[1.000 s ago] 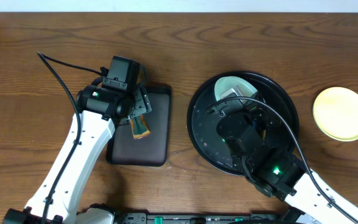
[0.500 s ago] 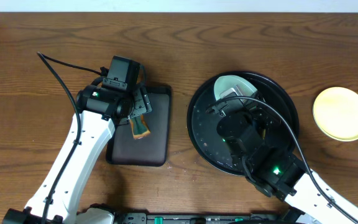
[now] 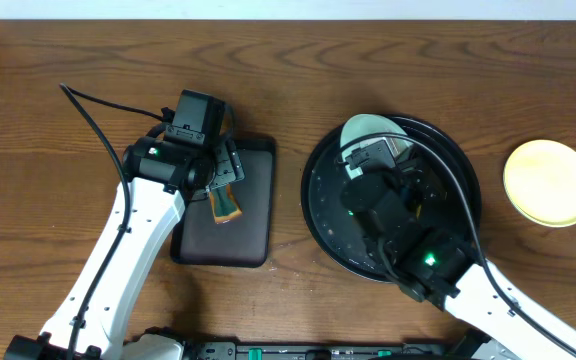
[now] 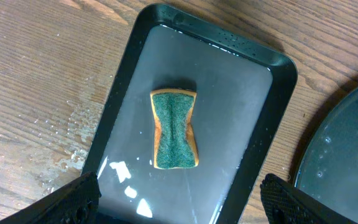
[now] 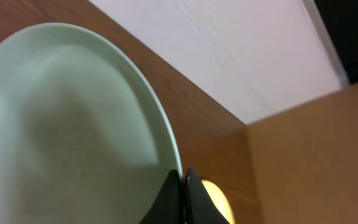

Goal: Clean dirty plates on tray and stack at the side
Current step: 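Lift and tilt the blue plate up with the right gripper, then carry the blue plate right and stack it on the plate pile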

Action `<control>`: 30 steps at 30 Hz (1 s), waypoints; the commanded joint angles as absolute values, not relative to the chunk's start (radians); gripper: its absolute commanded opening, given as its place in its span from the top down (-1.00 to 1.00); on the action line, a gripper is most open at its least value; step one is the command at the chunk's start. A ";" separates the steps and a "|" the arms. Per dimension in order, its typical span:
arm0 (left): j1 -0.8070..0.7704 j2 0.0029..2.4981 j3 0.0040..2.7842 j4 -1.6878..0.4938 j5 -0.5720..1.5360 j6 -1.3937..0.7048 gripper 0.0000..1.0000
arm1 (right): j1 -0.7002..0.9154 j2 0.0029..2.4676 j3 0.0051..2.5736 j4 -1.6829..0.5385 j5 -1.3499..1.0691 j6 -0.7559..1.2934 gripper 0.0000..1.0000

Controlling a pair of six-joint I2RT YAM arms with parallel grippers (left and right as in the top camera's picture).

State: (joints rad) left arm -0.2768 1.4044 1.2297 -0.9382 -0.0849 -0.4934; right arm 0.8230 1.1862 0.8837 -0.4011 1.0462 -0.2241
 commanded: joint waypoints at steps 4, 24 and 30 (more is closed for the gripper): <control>-0.274 1.406 1.241 -0.941 -0.090 -0.493 -0.68 | 0.937 1.193 0.919 -0.338 1.234 -0.223 0.98; -0.274 1.406 1.241 -0.941 -0.090 -0.493 -0.68 | 0.252 1.097 0.914 -0.508 0.380 0.406 0.98; -0.274 1.406 1.241 -0.941 -0.090 -0.493 -0.68 | -0.218 1.115 0.913 -0.509 0.078 0.444 0.98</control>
State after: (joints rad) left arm -0.2764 1.4044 1.2297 -0.9382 -0.0849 -0.4934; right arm -0.0685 1.1038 0.8989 -0.5076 0.2939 0.3721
